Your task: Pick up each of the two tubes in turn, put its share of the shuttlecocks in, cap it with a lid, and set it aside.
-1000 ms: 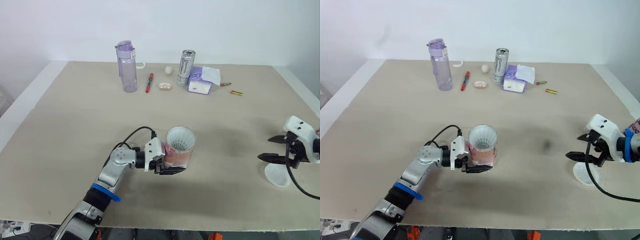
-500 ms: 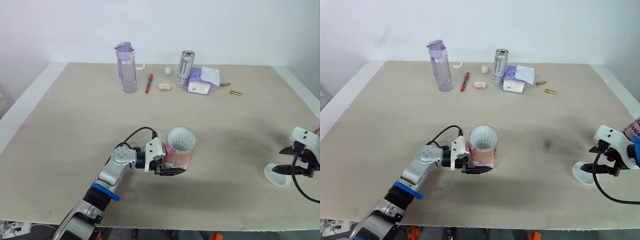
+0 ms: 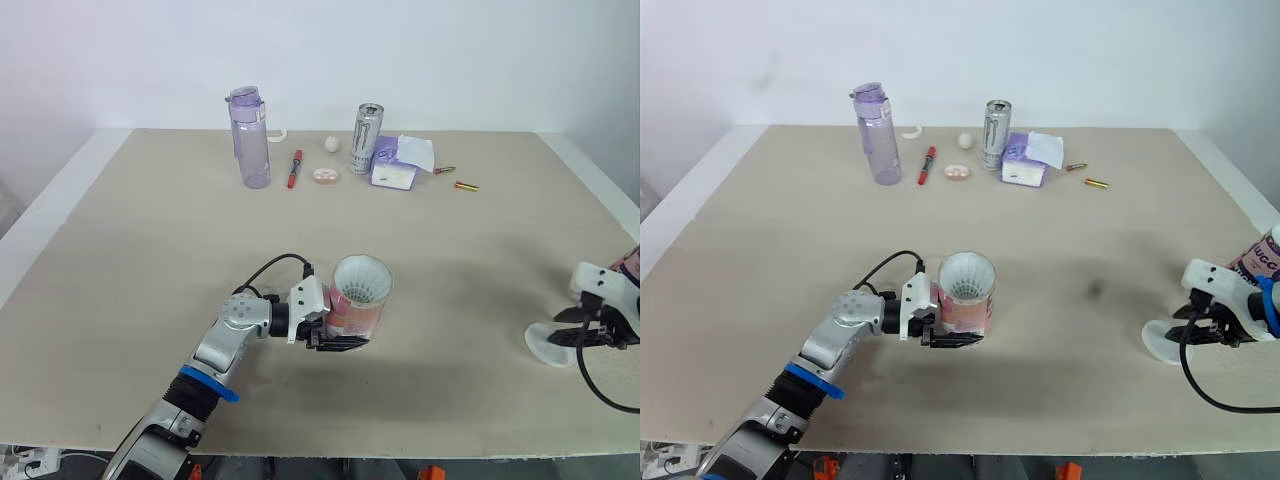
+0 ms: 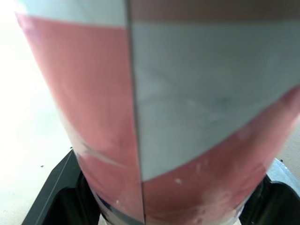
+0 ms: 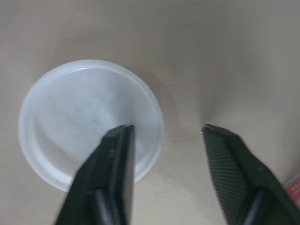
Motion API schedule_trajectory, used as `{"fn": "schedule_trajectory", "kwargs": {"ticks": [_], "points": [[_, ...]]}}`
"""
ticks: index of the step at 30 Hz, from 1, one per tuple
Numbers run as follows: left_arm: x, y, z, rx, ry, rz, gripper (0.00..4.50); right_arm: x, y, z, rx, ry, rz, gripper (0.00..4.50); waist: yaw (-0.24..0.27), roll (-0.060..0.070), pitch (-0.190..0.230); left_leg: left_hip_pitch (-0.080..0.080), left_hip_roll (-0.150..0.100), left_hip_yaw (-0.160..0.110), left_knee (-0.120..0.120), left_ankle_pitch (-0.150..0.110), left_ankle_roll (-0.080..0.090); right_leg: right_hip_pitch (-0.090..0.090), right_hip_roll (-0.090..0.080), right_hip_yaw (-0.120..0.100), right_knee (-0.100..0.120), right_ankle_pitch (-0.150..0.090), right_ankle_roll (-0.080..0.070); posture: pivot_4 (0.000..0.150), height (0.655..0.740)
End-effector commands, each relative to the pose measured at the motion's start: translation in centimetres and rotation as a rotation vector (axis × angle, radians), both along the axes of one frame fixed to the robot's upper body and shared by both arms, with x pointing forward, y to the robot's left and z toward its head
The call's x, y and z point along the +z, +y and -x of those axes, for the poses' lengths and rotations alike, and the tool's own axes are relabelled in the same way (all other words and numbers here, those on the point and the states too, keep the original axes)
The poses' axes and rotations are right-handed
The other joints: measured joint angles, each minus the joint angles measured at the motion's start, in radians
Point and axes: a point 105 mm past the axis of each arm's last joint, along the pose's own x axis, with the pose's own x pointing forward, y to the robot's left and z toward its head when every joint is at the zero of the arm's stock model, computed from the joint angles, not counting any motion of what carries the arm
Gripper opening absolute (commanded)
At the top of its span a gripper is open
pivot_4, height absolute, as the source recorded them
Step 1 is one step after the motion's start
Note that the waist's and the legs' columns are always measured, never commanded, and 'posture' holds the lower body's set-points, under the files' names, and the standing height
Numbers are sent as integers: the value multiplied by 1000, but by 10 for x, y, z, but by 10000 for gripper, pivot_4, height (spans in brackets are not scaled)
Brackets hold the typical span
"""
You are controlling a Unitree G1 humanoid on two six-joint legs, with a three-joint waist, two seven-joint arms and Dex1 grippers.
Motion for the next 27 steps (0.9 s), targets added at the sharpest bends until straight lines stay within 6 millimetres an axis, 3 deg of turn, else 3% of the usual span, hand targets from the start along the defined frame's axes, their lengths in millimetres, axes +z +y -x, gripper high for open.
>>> {"fn": "schedule_trajectory", "kwargs": {"ticks": [1, 2, 7, 13, 16, 19, 27], "points": [[-4, 0, 2, -9, 2, -27, 31515, 3, 8, -3, 51, -15, -7, 4202, -1, 0, 0, 0, 0, 0, 0, 0, 0, 0, 0, 0, 0, 0, 0, 1500, 7400], [-5, 0, 1, -8, 1, -30, 31515, 3, 11, -3, 65, -17, -9, 511, -1, 0, 0, 0, 0, 0, 0, 0, 0, 0, 0, 0, 0, 0, 0, 1500, 7400], [-4, 0, -4, 2, 1, -36, 31515, 12, 26, -7, 138, -60, -23, 511, -3, 0, 0, 1, 0, -1, 0, 0, 0, 1, 0, 0, 0, 0, 0, 1500, 7400], [-7, 4, -11, 25, 13, -54, 31515, 56, 69, -21, 297, -199, -61, 511, -3, 0, 0, 2, 0, -1, 0, 0, 0, 1, 0, 0, 0, 1, 0, 1500, 7400], [-9, 5, -16, 40, 35, -70, 31515, 99, 115, -26, 489, -320, -60, 511, -3, 0, 0, 2, 0, -1, 1, 0, 0, 1, 0, 0, 0, 1, 0, 1500, 7400], [-12, 7, -19, 50, 39, -96, 31515, 129, 154, -23, 641, -405, -84, 511, -4, 3, 1, 2, 0, -1, 1, 0, 0, 0, 0, 1, 0, 2, 0, 1500, 7400], [-17, 2, -26, 84, 48, -120, 31515, 166, 239, -10, 995, -522, -123, 511, -4, 0, 2, 0, 0, -3, 1, 0, 0, 0, -1, -1, -1, 1, -1, 1500, 7400]]}}
